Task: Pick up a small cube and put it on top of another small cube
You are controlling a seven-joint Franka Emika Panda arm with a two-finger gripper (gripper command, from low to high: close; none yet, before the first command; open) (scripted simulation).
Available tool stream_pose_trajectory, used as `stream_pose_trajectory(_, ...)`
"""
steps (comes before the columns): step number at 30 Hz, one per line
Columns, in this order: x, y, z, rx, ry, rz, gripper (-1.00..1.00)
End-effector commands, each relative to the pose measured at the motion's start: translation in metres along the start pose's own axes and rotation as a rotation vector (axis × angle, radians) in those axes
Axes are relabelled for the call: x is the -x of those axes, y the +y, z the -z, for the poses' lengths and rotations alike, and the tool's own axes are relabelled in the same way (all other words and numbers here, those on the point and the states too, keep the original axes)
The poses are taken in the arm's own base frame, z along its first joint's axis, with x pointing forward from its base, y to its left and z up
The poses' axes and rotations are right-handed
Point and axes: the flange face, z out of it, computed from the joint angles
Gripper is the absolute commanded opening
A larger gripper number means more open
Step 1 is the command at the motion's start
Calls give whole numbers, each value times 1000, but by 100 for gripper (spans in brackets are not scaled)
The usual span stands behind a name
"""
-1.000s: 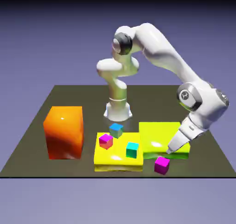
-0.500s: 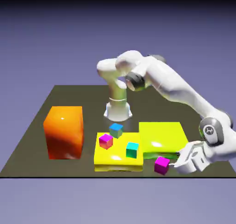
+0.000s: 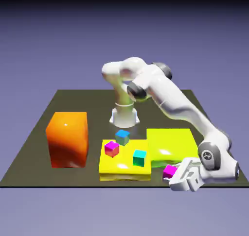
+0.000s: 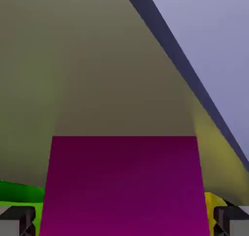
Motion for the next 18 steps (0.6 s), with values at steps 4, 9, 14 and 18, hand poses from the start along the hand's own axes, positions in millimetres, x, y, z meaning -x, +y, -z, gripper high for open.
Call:
stream_pose_trajectory(4,5,6,29,2,1,0,-100)
stream_pose_trajectory(9,16,31,57,-50,7,26,-100)
stream_pose_trajectory(14,28,94,42,-177,-43,8,-100)
stream_pose_trajectory(18,41,149,19,-308,-96,-29,-100)
